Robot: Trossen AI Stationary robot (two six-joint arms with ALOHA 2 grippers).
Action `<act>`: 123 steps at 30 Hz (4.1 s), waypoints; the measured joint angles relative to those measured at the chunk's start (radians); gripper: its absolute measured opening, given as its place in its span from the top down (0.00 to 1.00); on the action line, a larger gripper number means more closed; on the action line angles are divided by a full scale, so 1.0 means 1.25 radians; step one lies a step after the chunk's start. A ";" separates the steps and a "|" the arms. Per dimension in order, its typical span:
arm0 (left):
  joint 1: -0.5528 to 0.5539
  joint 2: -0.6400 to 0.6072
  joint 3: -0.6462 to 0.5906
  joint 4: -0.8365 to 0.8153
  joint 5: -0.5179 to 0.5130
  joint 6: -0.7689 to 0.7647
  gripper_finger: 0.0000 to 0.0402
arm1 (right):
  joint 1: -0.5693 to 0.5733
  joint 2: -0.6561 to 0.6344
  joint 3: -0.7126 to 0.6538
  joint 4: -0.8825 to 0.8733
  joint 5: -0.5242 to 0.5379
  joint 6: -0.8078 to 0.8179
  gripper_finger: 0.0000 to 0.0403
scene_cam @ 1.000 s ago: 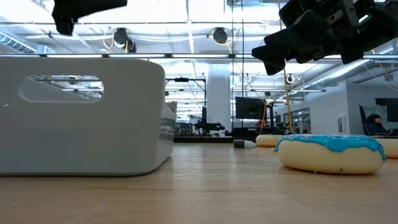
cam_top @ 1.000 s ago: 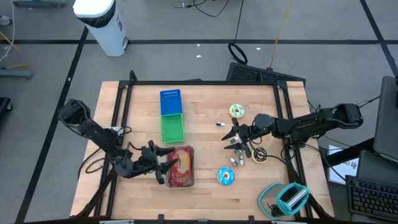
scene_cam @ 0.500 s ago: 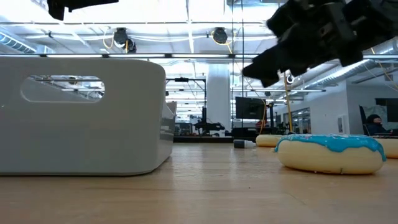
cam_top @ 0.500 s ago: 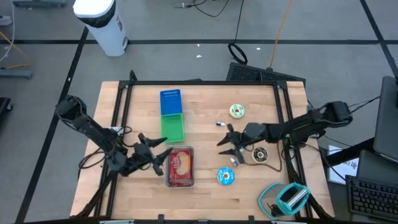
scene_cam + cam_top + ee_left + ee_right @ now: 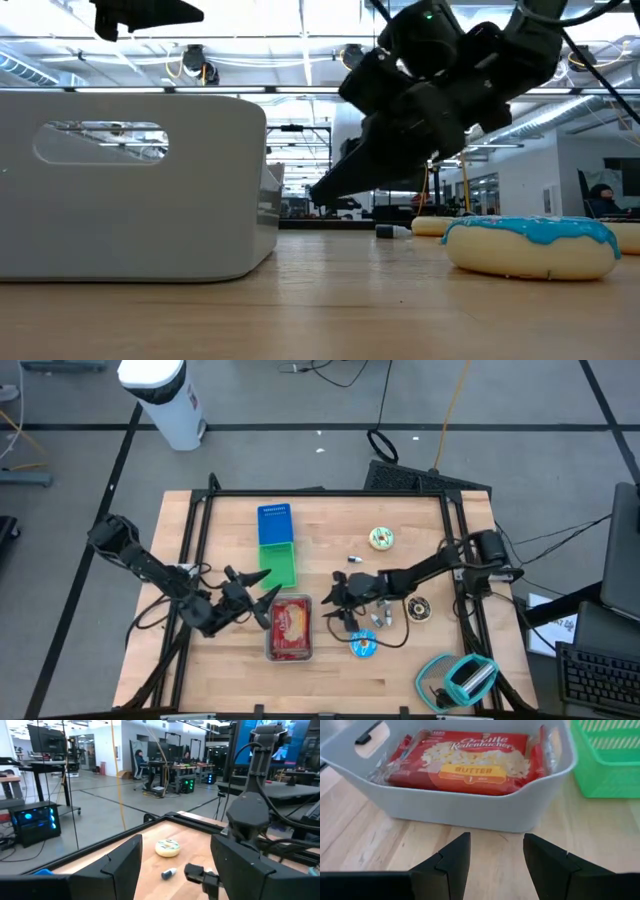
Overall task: Pick & Place Food Item
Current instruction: Put the popcorn pack into the gray bin, then put the blue food coloring bottle into the blue bin
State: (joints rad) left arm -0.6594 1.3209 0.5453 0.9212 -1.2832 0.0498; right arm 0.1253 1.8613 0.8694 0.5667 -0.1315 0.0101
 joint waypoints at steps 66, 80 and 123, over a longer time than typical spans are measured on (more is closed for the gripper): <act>0.241 0.000 0.000 -0.269 0.361 -0.200 0.40 | -0.047 -0.596 -0.256 -0.780 0.245 0.109 0.58; 0.259 0.000 0.000 -0.298 0.386 -0.252 0.40 | -0.034 -0.592 -0.396 -0.558 0.123 0.045 0.58; 0.301 0.001 0.000 -0.214 0.480 -0.269 0.40 | -0.036 -0.651 -0.429 -0.023 0.125 -0.083 0.79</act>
State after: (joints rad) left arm -0.2827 1.3220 0.5453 0.6534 -0.6834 -0.2867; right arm 0.0799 1.0473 0.3332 0.5376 0.0246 -0.0940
